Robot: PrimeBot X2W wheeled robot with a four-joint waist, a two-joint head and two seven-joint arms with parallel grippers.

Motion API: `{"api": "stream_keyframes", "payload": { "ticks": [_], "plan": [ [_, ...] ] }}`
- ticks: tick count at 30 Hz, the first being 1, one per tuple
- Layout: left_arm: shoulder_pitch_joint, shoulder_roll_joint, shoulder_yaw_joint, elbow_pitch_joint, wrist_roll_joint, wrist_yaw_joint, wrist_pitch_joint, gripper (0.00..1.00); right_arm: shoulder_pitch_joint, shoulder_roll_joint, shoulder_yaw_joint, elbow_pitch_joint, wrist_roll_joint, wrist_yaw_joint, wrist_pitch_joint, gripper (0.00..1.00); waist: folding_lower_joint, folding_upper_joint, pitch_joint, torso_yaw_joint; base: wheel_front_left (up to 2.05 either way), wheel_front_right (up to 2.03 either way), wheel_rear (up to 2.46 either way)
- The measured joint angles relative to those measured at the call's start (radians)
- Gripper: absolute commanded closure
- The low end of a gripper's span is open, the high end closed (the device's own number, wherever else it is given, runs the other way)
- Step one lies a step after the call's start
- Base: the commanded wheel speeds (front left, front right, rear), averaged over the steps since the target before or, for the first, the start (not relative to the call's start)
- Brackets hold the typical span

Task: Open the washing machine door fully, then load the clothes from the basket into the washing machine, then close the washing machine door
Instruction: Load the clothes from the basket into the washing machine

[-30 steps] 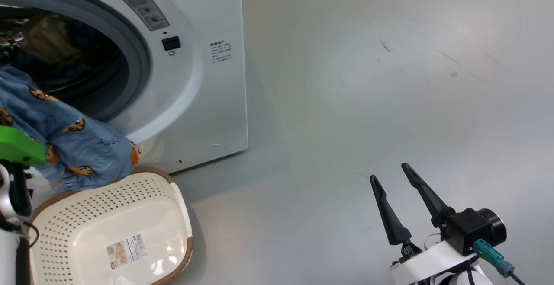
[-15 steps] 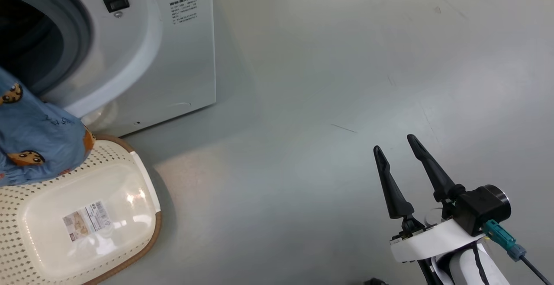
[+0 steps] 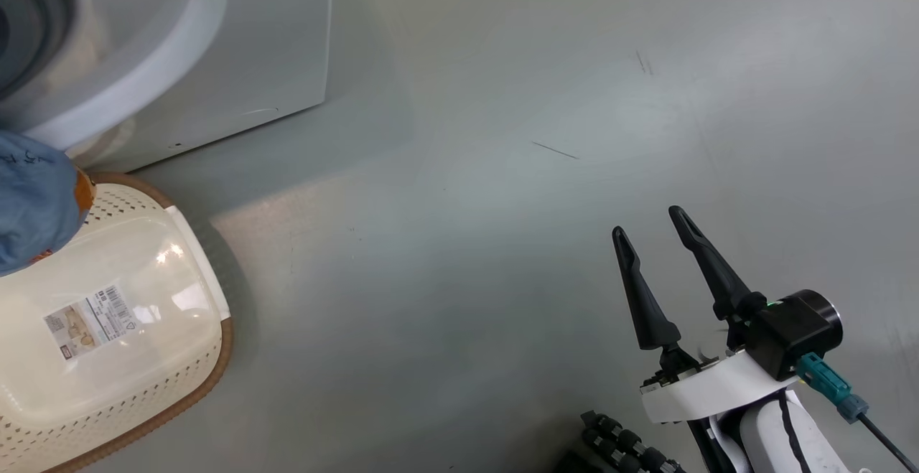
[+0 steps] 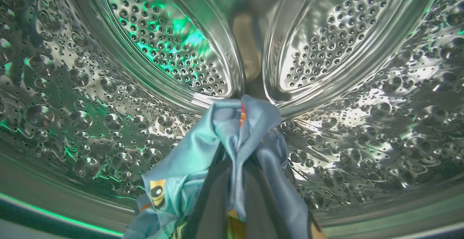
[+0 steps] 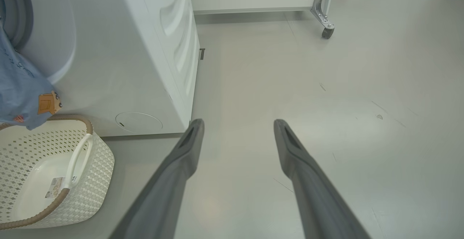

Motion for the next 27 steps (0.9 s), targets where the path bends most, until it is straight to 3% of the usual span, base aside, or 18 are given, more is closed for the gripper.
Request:
{"api": "stream_keyframes", "payload": {
  "ticks": [12, 22, 27],
  "plan": [
    [-0.173, 0.066, -0.020, 0.073, 0.036, -0.014, -0.061, 1.00, 0.001, 0.001, 0.060, 0.010, 0.000, 0.000, 0.000, 0.00, -0.0001, 0.0000, 0.053, -0.032, 0.00, 0.00, 0.00],
    [-0.303, 0.063, -0.017, 0.130, 0.033, -0.023, -0.124, 1.00, 0.027, 0.007, 0.029, 0.005, 0.000, 0.000, 0.000, 0.00, -0.0001, 0.0000, 0.063, -0.047, 0.00, 0.00, 0.00],
    [-0.332, 0.070, -0.046, 0.182, 0.048, -0.031, -0.105, 0.97, 0.031, 0.010, 0.027, 0.003, 0.000, 0.000, 0.000, 0.00, -0.0002, 0.0000, 0.069, -0.049, 0.00, 0.00, 0.00]
  ]
}}
